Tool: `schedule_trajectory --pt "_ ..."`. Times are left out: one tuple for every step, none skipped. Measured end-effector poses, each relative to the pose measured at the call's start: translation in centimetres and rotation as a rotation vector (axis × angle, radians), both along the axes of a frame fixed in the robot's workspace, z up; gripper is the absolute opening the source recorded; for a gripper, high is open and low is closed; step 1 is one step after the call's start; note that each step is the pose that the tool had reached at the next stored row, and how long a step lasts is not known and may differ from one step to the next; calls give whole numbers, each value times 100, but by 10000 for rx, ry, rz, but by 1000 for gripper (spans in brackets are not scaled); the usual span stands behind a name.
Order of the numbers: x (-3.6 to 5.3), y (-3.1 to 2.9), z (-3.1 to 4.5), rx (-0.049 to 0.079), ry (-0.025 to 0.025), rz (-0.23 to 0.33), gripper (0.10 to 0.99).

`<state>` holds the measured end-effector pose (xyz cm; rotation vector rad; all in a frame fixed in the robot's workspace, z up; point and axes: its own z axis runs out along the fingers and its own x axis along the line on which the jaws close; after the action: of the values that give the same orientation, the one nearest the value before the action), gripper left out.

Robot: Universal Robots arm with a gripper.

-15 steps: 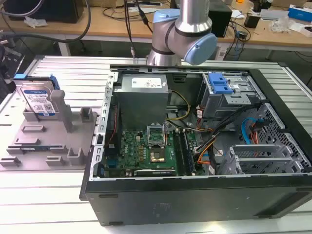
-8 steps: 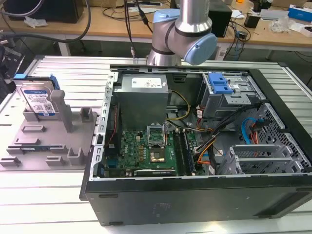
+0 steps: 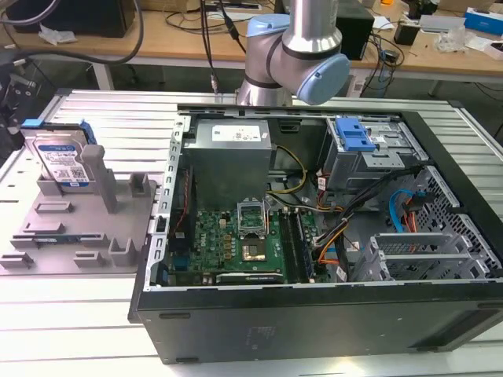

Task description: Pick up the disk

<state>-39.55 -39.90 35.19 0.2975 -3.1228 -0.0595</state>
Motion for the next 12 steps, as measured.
schedule_trajectory --pt "0 0 0 0 0 173 106" --pt "0 0 -1 0 0 376 106" --pt "0 0 -1 0 0 556 106" --pt "0 0 -2 -1 0 1100 169" --pt "0 0 -3 0 0 1405 235" --pt "0 0 -3 0 0 1597 294" --pt "0 0 -3 0 0 1793 357" --pt "0 0 -4 0 0 2076 416" --pt "0 0 -5 0 0 2322 416" --pt "0 0 -5 0 0 2502 475" --pt "0 0 -5 0 1 2780 541" --pt "0 0 -5 0 1 2954 541"
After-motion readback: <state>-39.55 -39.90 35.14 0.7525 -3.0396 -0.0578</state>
